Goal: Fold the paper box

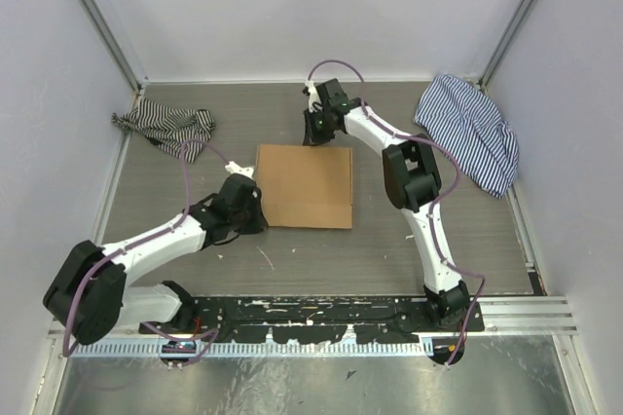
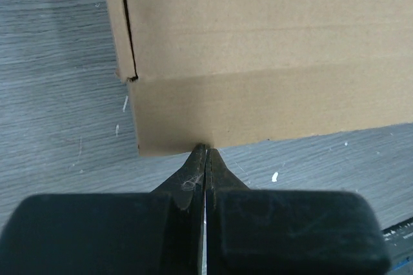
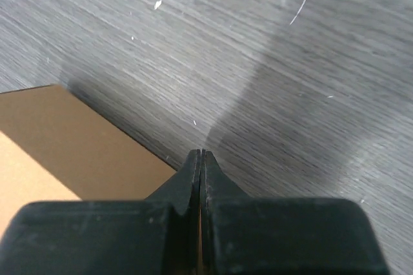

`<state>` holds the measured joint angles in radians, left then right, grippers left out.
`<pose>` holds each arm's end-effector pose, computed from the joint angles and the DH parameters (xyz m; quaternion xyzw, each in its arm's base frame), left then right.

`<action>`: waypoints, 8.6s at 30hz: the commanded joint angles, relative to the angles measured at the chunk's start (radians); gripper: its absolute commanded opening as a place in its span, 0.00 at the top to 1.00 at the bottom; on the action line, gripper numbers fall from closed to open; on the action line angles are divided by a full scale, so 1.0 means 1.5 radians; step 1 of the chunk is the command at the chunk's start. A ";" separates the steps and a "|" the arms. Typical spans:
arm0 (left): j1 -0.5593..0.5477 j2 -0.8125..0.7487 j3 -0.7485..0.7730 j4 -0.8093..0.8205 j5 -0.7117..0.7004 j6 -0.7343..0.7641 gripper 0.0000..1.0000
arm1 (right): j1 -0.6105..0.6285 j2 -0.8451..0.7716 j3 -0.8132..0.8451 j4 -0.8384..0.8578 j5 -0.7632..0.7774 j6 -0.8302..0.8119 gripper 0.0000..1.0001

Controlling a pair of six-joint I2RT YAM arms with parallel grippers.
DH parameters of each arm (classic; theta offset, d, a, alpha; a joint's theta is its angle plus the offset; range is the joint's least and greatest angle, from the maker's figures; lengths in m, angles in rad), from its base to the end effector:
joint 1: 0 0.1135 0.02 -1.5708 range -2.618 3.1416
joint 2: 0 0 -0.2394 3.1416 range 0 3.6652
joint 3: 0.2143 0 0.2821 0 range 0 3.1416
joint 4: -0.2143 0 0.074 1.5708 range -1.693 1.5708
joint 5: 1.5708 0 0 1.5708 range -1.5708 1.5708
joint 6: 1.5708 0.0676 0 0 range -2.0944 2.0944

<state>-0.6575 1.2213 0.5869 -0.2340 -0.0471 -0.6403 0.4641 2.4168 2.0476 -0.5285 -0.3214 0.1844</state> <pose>0.2291 -0.1729 0.1153 0.0000 0.9387 -0.1902 0.2874 0.4948 0.2716 0.1207 -0.1822 0.9153 0.2470 0.2609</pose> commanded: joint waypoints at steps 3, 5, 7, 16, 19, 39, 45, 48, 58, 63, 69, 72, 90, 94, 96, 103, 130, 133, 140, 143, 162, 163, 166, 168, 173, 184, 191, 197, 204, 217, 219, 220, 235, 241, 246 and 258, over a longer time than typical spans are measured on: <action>-0.002 0.093 0.032 0.067 -0.035 0.005 0.95 | 0.019 -0.046 -0.023 -0.059 -0.076 -0.074 0.98; -0.003 0.117 0.049 0.069 -0.049 0.007 0.95 | 0.029 -0.051 -0.035 -0.081 -0.080 -0.094 0.98; -0.003 0.139 0.059 0.081 -0.055 0.008 0.95 | 0.039 -0.063 -0.060 -0.085 -0.081 -0.105 0.98; -0.003 0.139 0.102 0.047 -0.052 -0.001 0.94 | 0.036 -0.066 -0.089 -0.066 -0.001 -0.046 0.96; -0.003 0.069 0.084 0.010 -0.050 -0.011 0.90 | 0.017 -0.091 -0.097 -0.041 0.038 -0.009 0.86; 0.076 -0.051 0.038 0.035 -0.128 0.020 0.05 | -0.009 -0.764 -0.691 0.131 0.018 0.182 0.00; 0.077 -0.004 0.047 0.081 -0.104 0.031 0.06 | 0.054 -0.909 -0.851 0.171 0.040 0.238 0.00; 0.077 -0.012 0.021 0.110 -0.077 0.021 0.07 | 0.059 -0.919 -0.879 0.178 0.043 0.244 0.00; 0.077 -0.018 -0.021 0.121 -0.051 0.008 0.10 | 0.124 -0.834 -0.898 0.197 0.061 0.162 0.00; 0.077 -0.010 -0.019 0.110 -0.050 0.020 0.11 | 0.150 -0.805 -0.878 0.175 0.082 0.123 0.00; 0.077 0.023 -0.019 0.124 -0.035 0.017 0.11 | 0.162 -0.794 -0.890 0.162 0.091 0.110 0.00; 0.077 0.047 -0.018 0.131 -0.032 0.017 0.12 | 0.166 -0.793 -0.898 0.169 0.052 0.108 0.04; 0.077 0.008 -0.034 0.116 -0.008 0.010 0.17 | 0.168 -0.742 -0.874 0.145 -0.068 0.105 0.69; 0.077 -0.023 -0.043 0.098 -0.010 0.007 0.17 | 0.157 -0.737 -0.861 0.143 -0.096 0.096 0.74; 0.077 -0.045 -0.047 0.086 -0.013 0.003 0.17 | 0.138 -0.741 -0.860 0.145 -0.118 0.092 0.76; 0.077 -0.132 -0.065 0.082 -0.010 -0.014 0.17 | 0.010 -0.749 -0.870 0.155 -0.245 0.079 0.87; 0.119 0.226 0.298 0.080 -0.096 0.063 0.13 | -0.011 -0.746 -0.884 0.056 0.113 0.285 0.91; 0.120 0.269 0.297 0.091 -0.086 0.061 0.14 | -0.011 -0.720 -0.882 0.073 0.120 0.291 0.93; 0.121 0.313 0.285 0.106 -0.076 0.059 0.16 | -0.011 -0.650 -0.847 0.097 0.125 0.284 0.92; 0.121 0.302 0.267 0.117 -0.056 0.050 0.18 | -0.012 -0.612 -0.810 0.100 0.143 0.273 0.92; 0.121 0.234 0.237 0.120 0.009 0.016 0.20 | -0.069 -0.327 -0.407 0.114 0.080 0.189 0.80; 0.121 0.230 0.241 0.115 0.007 0.016 0.20 | -0.074 -0.324 -0.393 0.116 0.079 0.183 0.77; 0.121 0.208 0.245 0.095 -0.011 0.026 0.19 | -0.099 -0.346 -0.390 0.125 0.095 0.175 0.61; 0.121 0.184 0.237 0.077 -0.031 0.033 0.19 | -0.120 -0.387 -0.422 0.134 0.097 0.172 0.52; 0.121 0.105 0.180 0.084 -0.058 0.020 0.17 | -0.153 -0.561 -0.617 0.234 0.046 0.182 0.21; 0.123 0.172 0.189 0.109 -0.009 0.031 0.16 | -0.154 -0.649 -0.912 0.488 -0.133 0.178 0.00; 0.125 0.209 0.223 0.104 -0.016 0.048 0.17 | -0.154 -0.628 -0.938 0.573 -0.091 0.175 0.00; 0.130 0.238 0.244 0.091 -0.027 0.054 0.17 | -0.161 -0.561 -0.956 0.653 -0.073 0.174 0.00; 0.145 0.247 0.248 0.093 -0.027 0.059 0.17 | -0.183 -0.498 -0.973 0.745 -0.093 0.186 0.00; 0.160 0.290 0.276 0.085 0.005 0.053 0.17 | -0.188 -0.268 -1.048 1.331 -0.354 0.453 0.00; 0.160 0.291 0.277 0.084 0.004 0.052 0.18 | -0.189 -0.268 -1.061 1.350 -0.355 0.478 0.00; 0.160 0.291 0.276 0.083 0.002 0.052 0.18 | -0.188 -0.273 -1.067 1.349 -0.356 0.481 0.00; 0.157 0.316 0.275 0.056 -0.008 0.028 0.24 | -0.116 -0.570 -1.028 0.686 -0.225 0.202 0.03; 0.151 0.322 0.271 0.051 -0.007 0.022 0.26 | -0.097 -0.626 -1.015 0.586 -0.210 0.175 0.08; 0.139 0.328 0.273 0.034 -0.021 0.021 0.27 | -0.085 -0.620 -0.995 0.536 -0.209 0.195 0.24; 0.126 0.325 0.258 0.038 -0.022 0.015 0.27 | -0.085 -0.667 -1.017 0.585 -0.251 0.251 0.48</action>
<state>-0.4477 1.6752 0.9955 -0.1097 -0.0921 -0.6067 0.3298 1.4998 0.5156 0.2607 -0.6373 0.5308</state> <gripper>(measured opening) 0.736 0.540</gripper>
